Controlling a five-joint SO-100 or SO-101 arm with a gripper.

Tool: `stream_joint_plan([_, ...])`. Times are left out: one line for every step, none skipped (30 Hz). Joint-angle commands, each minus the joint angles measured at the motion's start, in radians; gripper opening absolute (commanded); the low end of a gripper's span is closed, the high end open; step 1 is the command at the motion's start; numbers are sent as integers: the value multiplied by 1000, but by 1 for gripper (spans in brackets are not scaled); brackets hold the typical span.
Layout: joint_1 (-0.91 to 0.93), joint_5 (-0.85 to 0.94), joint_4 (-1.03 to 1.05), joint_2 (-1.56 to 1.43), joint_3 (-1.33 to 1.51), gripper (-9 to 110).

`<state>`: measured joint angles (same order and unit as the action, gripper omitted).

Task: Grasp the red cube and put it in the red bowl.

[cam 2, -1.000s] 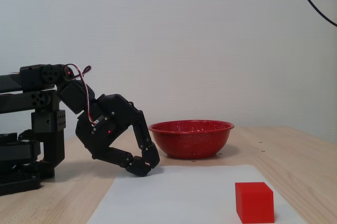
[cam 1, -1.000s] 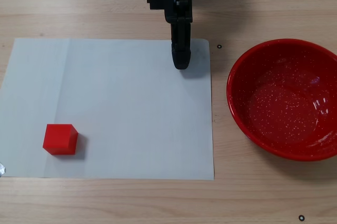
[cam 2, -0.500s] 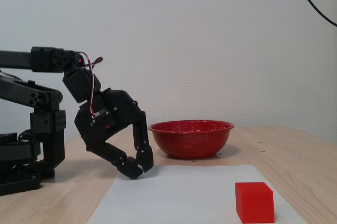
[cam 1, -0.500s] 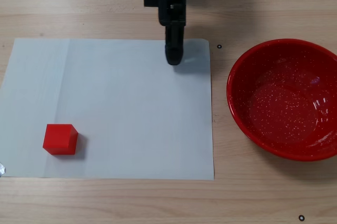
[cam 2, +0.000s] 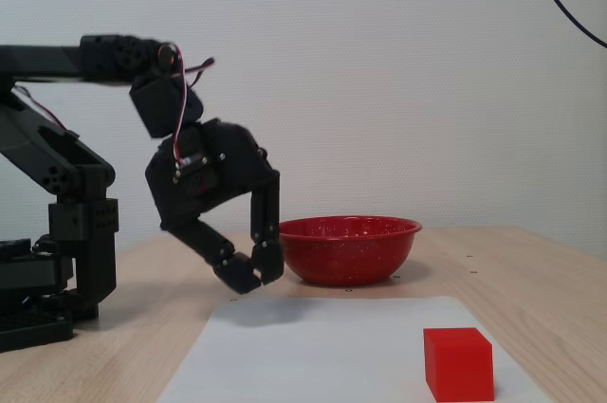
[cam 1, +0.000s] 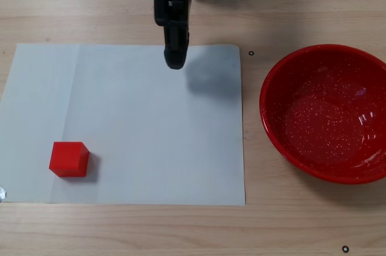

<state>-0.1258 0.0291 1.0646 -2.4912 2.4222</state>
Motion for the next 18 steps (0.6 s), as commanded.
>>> stream_joint_plan([-26, -25, 26, 32, -161, 0])
stream_joint_plan([-35, -31, 49, 52, -195, 0])
stream_joint_plan([-43, -34, 72, 75, -230, 0])
stream_joint_plan([-52, -37, 91, 97, -265, 0])
stream_joint_plan([-61, -41, 101, 118, -296, 0])
stream_joint_plan([-71, -49, 112, 137, -327, 0])
stream_joint_plan([-80, -55, 127, 160, -360, 0])
stream_joint_plan([-89, -61, 140, 183, -396, 0])
stream_joint_plan([-98, -66, 153, 210, -430, 0])
stream_joint_plan([-107, -67, 169, 238, -469, 0])
stream_joint_plan([-117, -67, 183, 264, -509, 0])
stream_joint_plan([-127, -67, 198, 291, -549, 0])
stream_joint_plan([-135, -69, 224, 325, -597, 0])
stream_joint_plan([-143, -71, 256, 357, -650, 0])
stream_joint_plan([-149, -77, 279, 387, -701, 0])
stream_joint_plan([-155, -86, 296, 414, -744, 0])
stream_joint_plan([-161, -91, 310, 439, -785, 0])
stream_joint_plan([-169, -94, 321, 462, -824, 0])
